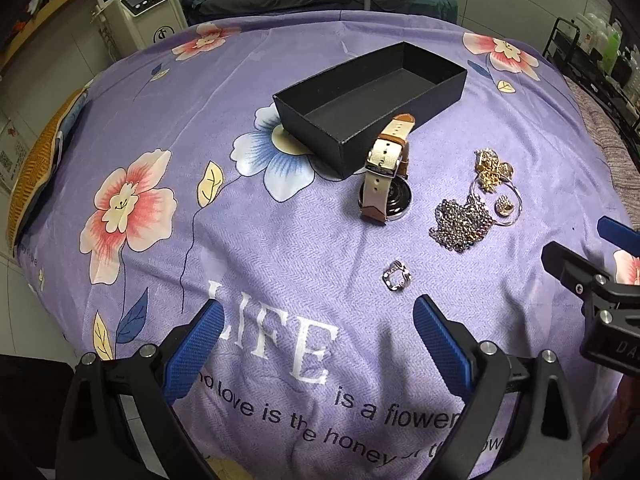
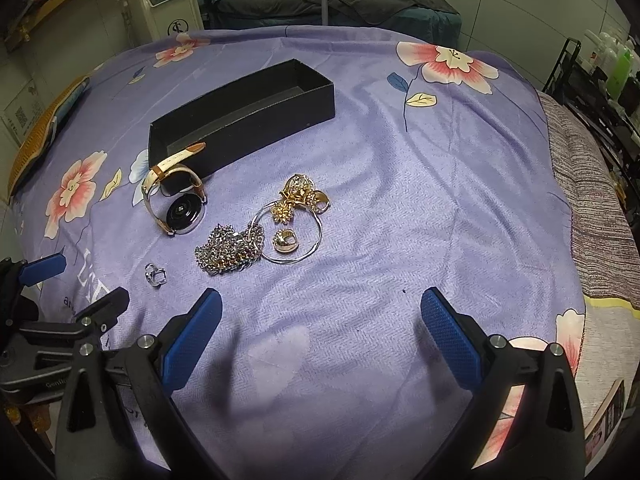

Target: Organize jewelry

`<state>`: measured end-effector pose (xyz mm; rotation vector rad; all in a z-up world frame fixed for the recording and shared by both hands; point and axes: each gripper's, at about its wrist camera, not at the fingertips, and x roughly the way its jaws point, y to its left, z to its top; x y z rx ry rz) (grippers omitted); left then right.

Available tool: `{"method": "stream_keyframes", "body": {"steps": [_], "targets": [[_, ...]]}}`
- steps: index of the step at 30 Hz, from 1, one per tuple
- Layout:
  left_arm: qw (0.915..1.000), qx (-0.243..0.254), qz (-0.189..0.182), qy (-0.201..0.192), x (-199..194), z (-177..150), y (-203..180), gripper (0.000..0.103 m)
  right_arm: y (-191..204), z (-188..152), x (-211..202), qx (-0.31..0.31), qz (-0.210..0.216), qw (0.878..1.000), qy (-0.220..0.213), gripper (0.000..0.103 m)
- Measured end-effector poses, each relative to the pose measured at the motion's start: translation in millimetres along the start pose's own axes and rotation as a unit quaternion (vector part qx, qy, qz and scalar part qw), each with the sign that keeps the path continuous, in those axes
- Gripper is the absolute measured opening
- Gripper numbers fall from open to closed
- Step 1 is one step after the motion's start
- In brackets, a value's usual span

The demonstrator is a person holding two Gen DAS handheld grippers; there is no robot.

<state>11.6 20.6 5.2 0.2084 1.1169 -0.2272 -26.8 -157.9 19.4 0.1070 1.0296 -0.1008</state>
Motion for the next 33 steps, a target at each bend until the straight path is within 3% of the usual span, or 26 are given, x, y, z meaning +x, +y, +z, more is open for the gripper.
{"method": "stream_keyframes", "body": {"steps": [2,7,11,16,21,28,33], "targets": [[0.9998,-0.012,-0.015,0.0,-0.5,3.9,6.9,0.082,-0.3,0.3,0.0,-0.012,0.013,1.0,-0.007,0.098],[0.9993,-0.022,-0.029,0.009,6.1,14.8,15.3,0.081,4.5,-0.2,2.0,-0.069,0.015,0.997,-0.018,0.097],[0.9988,-0.007,-0.048,0.002,10.1,22.8,7.1,0.08,13.3,0.7,9.5,-0.116,0.019,0.993,-0.013,0.083],[0.9968,0.01,-0.08,0.0,20.2,30.9,-3.7,0.056,15.1,2.7,27.0,-0.139,0.01,0.99,0.004,0.073],[0.9966,0.018,-0.08,0.0,33.5,38.2,-9.0,0.047,13.3,4.9,39.6,-0.141,0.017,0.99,0.013,0.073],[0.9959,0.023,-0.087,0.005,49.8,46.0,-14.7,0.017,15.9,12.4,59.0,-0.147,0.03,0.989,-0.001,0.072],[0.9958,0.027,-0.088,0.001,53.9,49.9,-21.5,0.008,18.3,19.6,64.5,-0.149,0.037,0.988,-0.013,0.066]]}}
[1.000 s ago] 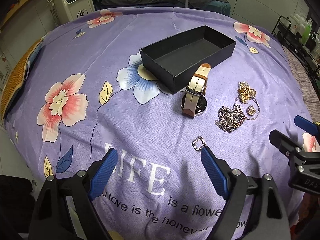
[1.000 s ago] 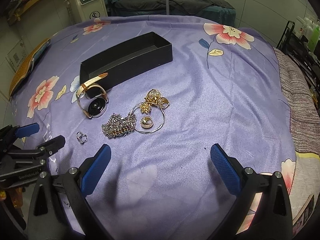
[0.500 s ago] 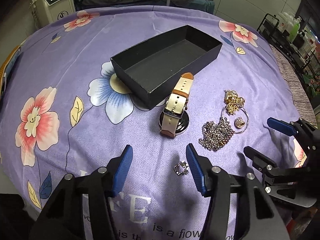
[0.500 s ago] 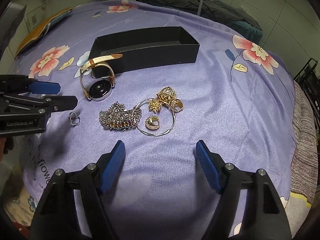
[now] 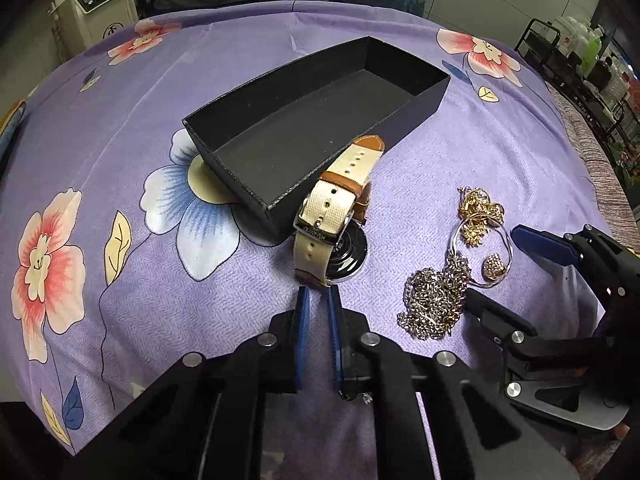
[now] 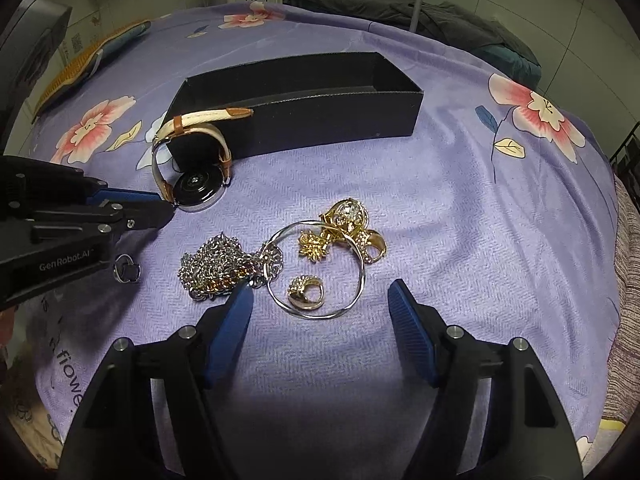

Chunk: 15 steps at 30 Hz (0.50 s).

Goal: Organize jewelry
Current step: 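Close the right tool on the silver bangle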

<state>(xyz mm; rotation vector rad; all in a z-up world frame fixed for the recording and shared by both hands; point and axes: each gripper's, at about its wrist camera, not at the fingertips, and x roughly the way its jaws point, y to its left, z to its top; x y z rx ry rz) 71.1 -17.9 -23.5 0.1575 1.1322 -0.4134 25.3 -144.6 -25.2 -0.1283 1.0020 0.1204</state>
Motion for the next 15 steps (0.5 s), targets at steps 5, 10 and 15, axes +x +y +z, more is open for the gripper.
{"method": "stream_keyframes", "body": {"steps": [5,10,15], "targets": [[0.9999,0.003,0.0,-0.011,0.2,-0.9,-5.5,0.001,-2.4,1.0,-0.7,0.012,0.013,1.0,-0.009,0.051],[0.9999,-0.002,-0.009,-0.014,-3.5,-3.7,-6.7,0.0,1.0,-0.7,-4.4,0.018,0.008,1.0,-0.006,0.05],[0.9996,0.005,-0.013,-0.023,-12.0,-7.9,-11.7,0.0,3.4,-6.8,-13.1,0.033,0.016,0.999,-0.006,0.05]]}}
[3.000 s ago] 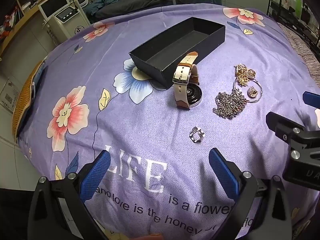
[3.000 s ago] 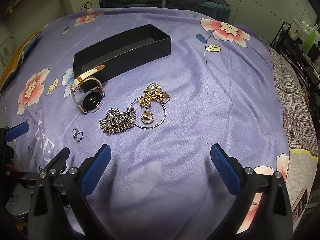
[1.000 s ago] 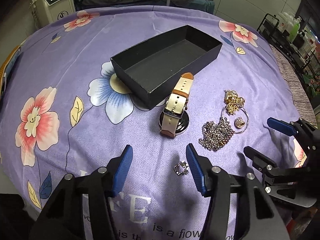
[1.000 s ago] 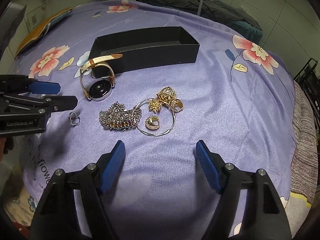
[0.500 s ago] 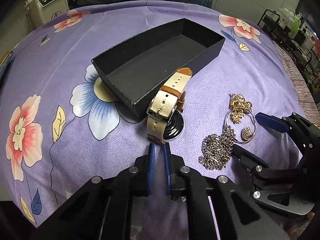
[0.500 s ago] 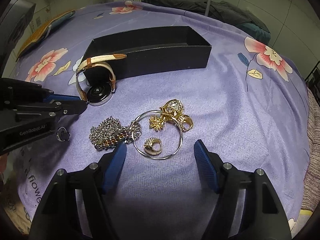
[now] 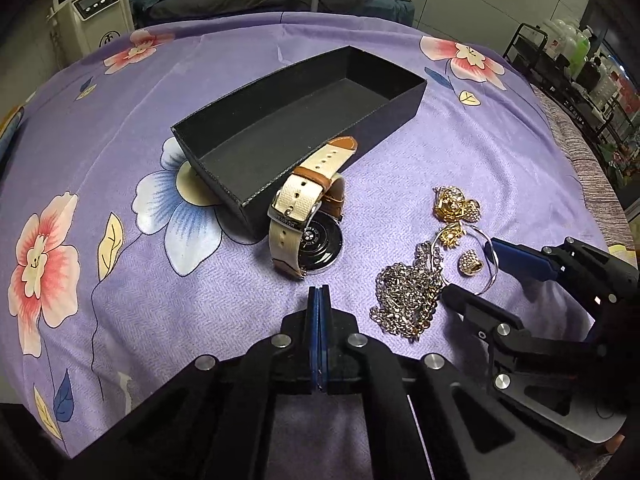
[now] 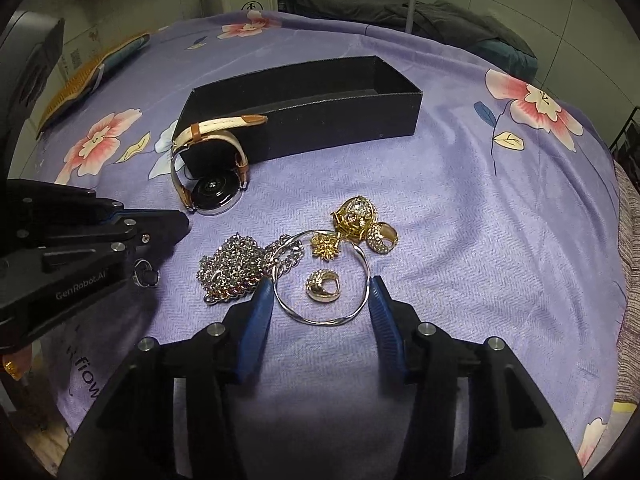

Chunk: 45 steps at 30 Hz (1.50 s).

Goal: Organize jewelry
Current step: 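Close the right tool on the silver bangle, then carry the bangle into the black box and open the right tool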

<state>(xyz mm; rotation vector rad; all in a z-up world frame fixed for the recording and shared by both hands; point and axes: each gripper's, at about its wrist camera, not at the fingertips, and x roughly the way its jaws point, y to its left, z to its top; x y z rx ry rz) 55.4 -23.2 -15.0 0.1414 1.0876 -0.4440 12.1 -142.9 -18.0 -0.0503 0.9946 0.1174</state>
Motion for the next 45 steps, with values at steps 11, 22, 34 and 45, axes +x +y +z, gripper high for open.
{"method": "stream_keyframes", "body": {"steps": [11,22,34,45], "targets": [[0.9993,0.01,-0.011,-0.035,-31.5,0.4,-6.9,0.0,-1.9,-9.2,-28.5,0.024,0.005,1.0,-0.018,0.05],[0.9991,0.009,0.0,-0.041,-36.2,0.9,-3.2,0.0,-2.9,0.2,-45.1,0.028,0.008,0.999,-0.036,0.05],[0.9977,0.033,0.026,-0.052,-31.4,36.6,14.6,0.001,-11.6,84.7,-34.5,-0.001,0.022,0.997,-0.071,0.05],[0.9951,0.035,0.04,-0.084,-30.2,64.9,25.3,0.066,-19.3,137.1,17.0,-0.002,0.006,0.999,-0.046,0.051]]}}
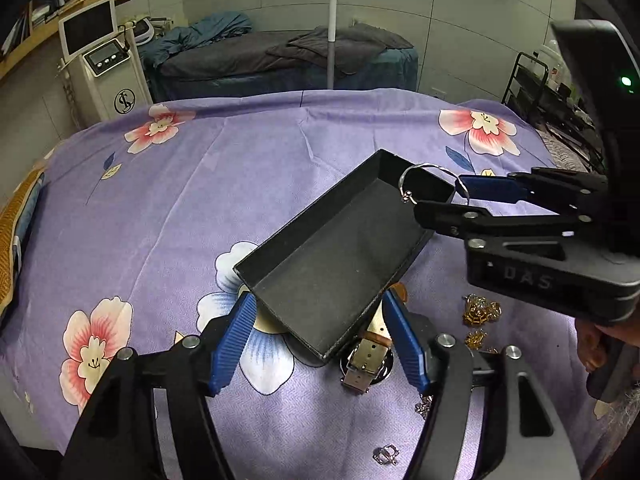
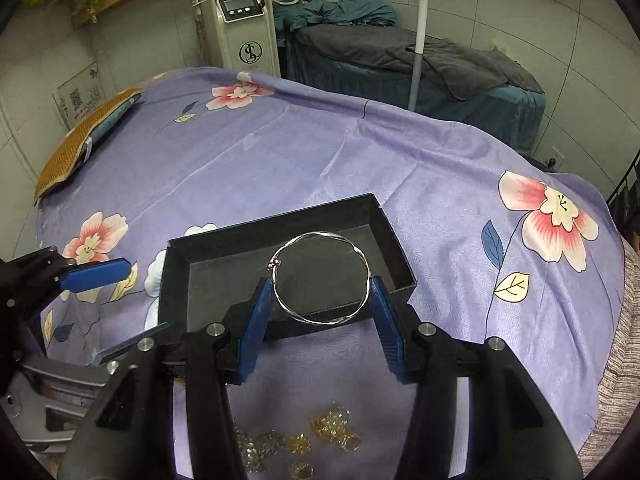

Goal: Organize jewelry
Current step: 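Carry the bangle into the black box and open the right tool, then move the left tool to the silver ring while the right tool approaches a gold ring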

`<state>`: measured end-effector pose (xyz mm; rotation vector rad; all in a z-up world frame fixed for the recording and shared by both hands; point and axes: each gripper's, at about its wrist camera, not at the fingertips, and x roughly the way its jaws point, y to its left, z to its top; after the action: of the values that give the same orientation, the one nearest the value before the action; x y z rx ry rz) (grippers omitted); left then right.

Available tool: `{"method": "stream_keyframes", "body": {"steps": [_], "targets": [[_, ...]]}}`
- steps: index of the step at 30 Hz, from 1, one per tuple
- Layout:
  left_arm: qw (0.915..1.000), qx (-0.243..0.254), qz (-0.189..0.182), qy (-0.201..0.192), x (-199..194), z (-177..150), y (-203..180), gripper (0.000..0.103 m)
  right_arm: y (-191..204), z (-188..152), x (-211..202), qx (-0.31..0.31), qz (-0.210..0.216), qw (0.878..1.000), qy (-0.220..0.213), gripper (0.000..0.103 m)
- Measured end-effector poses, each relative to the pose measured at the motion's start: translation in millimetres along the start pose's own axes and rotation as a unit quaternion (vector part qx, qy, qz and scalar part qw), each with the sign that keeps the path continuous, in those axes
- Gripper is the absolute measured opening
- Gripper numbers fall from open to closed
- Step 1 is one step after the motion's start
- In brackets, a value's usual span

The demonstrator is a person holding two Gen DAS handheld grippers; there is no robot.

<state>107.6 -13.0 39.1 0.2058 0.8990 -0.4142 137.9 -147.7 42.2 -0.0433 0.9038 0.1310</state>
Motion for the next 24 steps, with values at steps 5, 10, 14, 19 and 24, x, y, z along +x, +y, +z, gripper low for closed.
{"method": "stream_keyframes", "body": {"steps": [5,10,14,19,24], "targets": [[0.9999,0.007,0.012,-0.001,3.4,-2.8,-1.8,0.081,2.2,5.1,13.6,-0.005,-0.01,1.0,-0.001,0.063],[0.9999,0.007,0.014,0.002,4.4,-9.4,-1.2,0.086,6.6,1.2,8.8,-0.021,-0.037,0.999,-0.008,0.067],[0.9999,0.007,0.012,0.005,3.9,-15.7,-2.8,0.09,1.7,-12.2,2.5,-0.016,-0.055,0.998,0.001,0.067],[0.9999,0.01,0.008,0.007,0.4,-26.0,-9.1,0.095,-10.9,-41.0,-14.3,0.024,-0.039,0.999,0.004,0.067],[0.9999,0.006,0.001,0.013,-1.7,-43.0,-13.8,0.095,-17.4,-74.2,-28.6,0.051,-0.056,0.997,0.01,0.067]]}}
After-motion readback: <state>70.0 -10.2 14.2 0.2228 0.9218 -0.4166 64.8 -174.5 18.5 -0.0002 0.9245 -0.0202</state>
